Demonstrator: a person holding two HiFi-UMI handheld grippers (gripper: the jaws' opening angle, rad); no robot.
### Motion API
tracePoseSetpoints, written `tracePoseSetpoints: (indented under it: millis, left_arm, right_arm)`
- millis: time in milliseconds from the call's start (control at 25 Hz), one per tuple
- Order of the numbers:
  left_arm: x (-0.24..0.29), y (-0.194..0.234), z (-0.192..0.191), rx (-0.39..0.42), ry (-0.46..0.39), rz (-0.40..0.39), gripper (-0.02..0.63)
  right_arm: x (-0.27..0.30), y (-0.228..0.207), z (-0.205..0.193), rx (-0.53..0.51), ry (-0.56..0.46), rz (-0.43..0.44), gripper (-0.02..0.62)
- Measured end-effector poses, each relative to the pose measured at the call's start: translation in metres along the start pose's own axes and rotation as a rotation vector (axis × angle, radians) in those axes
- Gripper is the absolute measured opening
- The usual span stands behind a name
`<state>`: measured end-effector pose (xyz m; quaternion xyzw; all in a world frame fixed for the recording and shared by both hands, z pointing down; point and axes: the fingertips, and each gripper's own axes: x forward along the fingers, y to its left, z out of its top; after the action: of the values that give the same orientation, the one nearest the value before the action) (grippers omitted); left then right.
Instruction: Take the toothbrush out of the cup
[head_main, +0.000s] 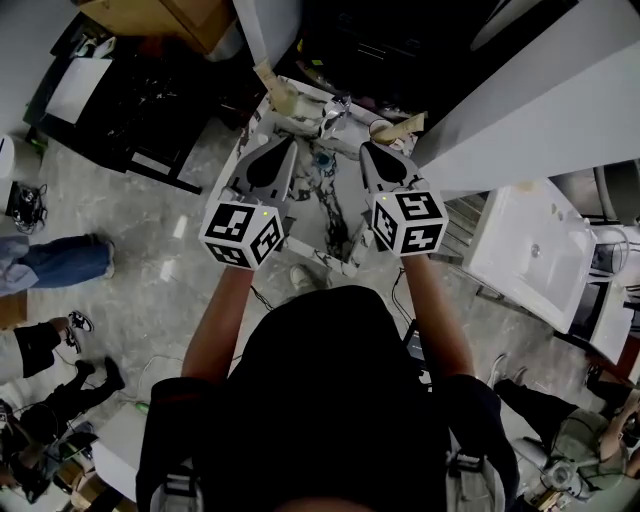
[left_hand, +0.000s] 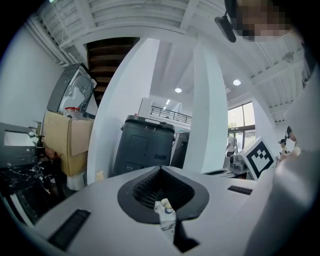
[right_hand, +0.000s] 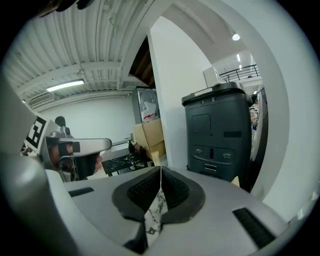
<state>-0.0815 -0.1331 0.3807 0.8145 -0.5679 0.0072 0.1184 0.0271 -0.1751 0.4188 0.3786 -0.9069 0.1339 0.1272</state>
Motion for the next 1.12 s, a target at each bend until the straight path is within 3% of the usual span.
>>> tracePoseSetpoints:
  millis: [400,720,1120]
  left_arm:
    - [0.03,-0.007,-0.025,-0.003,0.078,0.038,0.011]
    - [0.054,-0.019,-0.044,-0.023,0.122,0.02,0.011]
    - [0.085,-0.035,-0.064,-0.056,0.159,0.003,0.011]
  right_arm:
    - [0.017,-0.059,-0.041,0.075,0.101,0.002,0.035]
    - [0.036,-0.099,-0.078,0.133,0.185,-0.042,0.035]
    - [0.046,-0.148,-0.116,0.244,0.321,-0.03,0.037]
